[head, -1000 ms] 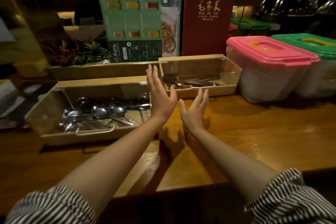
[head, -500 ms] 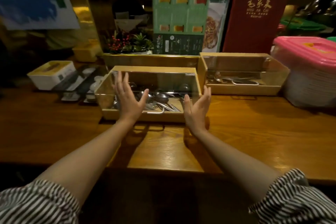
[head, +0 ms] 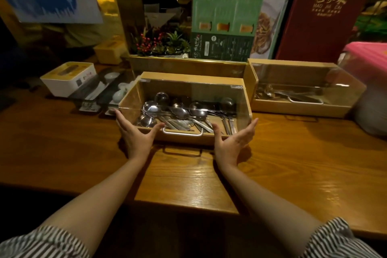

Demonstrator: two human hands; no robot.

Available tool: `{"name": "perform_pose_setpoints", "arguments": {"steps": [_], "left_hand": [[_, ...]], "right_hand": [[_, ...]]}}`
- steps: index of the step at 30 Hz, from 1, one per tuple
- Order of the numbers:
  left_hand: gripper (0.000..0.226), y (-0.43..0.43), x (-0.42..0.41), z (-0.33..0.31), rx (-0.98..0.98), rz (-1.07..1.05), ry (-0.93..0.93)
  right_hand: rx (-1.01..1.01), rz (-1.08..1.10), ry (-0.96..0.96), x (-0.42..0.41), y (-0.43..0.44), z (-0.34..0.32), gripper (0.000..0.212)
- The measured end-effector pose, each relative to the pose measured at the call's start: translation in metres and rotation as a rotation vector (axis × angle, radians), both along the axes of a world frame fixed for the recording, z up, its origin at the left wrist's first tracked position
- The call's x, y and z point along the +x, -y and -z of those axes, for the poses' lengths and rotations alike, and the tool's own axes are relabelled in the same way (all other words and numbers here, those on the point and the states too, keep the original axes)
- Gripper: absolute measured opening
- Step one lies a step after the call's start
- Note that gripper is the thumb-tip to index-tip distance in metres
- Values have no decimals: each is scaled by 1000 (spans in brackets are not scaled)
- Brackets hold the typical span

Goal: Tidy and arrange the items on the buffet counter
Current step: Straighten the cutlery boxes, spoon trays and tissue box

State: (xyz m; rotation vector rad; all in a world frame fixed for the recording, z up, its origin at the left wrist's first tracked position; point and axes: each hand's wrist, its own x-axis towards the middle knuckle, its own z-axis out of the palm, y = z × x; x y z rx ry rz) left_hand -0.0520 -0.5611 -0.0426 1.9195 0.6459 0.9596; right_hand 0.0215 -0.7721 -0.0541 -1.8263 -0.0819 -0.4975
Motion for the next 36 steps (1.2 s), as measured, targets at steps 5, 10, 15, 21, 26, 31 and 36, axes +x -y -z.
{"name": "perform_pose_setpoints", "arguments": {"steps": [5, 10, 15, 21, 26, 31, 36], "left_hand": [[139, -3, 5, 6, -13, -6, 46], [138, -4, 7, 7, -18, -7, 80], [139, -1, 10, 7, -33, -15, 98], [140, 13, 20, 6, -63, -43, 111], [139, 14, 27, 4, -60, -43, 131], [138, 7, 35, 2, -40, -34, 93], [137, -3, 44, 1, -48, -13, 82]], "right_hand": [[0, 10, 28, 6, 0, 5, 119], [-1, 20, 58, 9, 1, 5, 115], [-36, -2, 77, 17, 7, 1, 108], [-60, -57, 47, 36, 20, -5, 123], [-59, -64, 46, 47, 22, -4, 124], [-48, -50, 45, 51, 16, -4, 119], [-43, -27, 63, 57, 10, -3, 117]]}}
